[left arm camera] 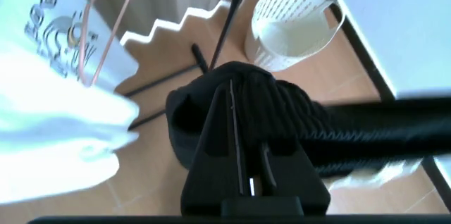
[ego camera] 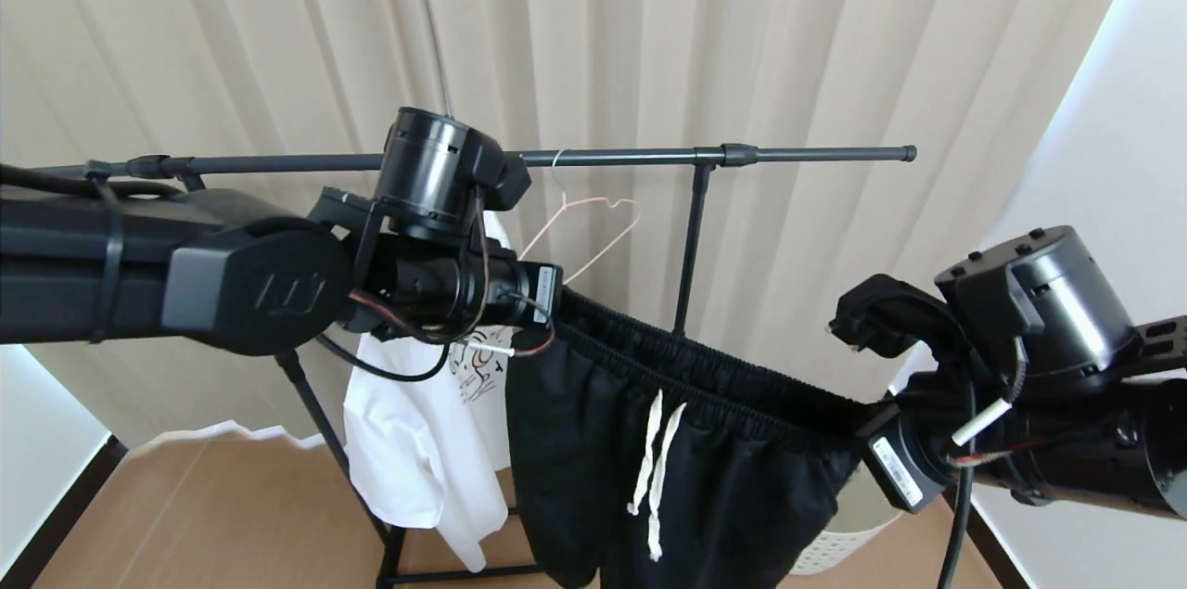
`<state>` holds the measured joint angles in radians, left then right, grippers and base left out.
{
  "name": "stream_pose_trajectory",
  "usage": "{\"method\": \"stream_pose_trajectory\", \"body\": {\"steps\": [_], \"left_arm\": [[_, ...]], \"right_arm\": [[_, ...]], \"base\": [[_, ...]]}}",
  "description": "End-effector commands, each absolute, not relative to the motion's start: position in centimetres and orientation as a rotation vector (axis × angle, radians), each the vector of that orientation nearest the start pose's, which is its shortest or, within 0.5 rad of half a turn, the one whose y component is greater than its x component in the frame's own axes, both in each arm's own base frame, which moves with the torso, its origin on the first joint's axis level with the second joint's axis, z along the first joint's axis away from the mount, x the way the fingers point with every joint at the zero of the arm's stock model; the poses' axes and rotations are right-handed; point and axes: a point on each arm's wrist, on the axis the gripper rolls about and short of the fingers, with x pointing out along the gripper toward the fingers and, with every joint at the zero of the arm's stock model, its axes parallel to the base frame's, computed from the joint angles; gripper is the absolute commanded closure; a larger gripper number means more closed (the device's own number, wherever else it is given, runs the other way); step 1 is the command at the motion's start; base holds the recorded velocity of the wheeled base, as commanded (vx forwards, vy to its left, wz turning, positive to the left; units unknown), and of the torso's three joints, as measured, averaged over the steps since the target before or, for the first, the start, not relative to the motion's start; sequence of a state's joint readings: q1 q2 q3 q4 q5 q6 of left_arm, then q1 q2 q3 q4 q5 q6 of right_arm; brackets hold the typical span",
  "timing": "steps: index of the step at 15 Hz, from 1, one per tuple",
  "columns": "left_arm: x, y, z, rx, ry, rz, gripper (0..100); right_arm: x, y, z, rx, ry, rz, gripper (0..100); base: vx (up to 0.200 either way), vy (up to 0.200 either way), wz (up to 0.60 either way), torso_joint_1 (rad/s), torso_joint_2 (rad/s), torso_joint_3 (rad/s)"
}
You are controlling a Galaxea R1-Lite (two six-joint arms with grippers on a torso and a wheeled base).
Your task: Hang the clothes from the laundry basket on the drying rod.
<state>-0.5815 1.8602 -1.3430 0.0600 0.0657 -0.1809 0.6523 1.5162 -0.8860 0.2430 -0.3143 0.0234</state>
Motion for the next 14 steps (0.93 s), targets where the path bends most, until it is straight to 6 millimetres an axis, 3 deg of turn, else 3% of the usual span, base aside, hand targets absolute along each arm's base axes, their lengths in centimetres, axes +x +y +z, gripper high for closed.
{"method": "stream_pose_trajectory", "body": {"steps": [1,6,11,14], "left_arm": [[33.9,-22.1,19.9,0.001,0.581,-0.462,100],[35.9,-23.3,20.6,-0.024,0.519,-0.472,100],[36.0,-23.9,22.8,-0.100,0.437,-0.573,100],[36.7,-24.2,22.0,-0.104,0.434,-0.572,100]], "right_arm": [[16.7,14.6,17.6,-0.355,0.793,0.415,100],[14.4,17.0,17.9,-0.263,0.823,0.595,100],[12.0,20.1,18.5,-0.097,0.805,0.694,100],[12.0,22.5,18.4,-0.050,0.812,0.721,100]], "base": [[0.000,0.000,0.00,0.000,0.00,0.000],[0.000,0.000,0.00,0.000,0.00,0.000],[0.000,0.000,0.00,0.000,0.00,0.000],[0.000,0.000,0.00,0.000,0.00,0.000]]}}
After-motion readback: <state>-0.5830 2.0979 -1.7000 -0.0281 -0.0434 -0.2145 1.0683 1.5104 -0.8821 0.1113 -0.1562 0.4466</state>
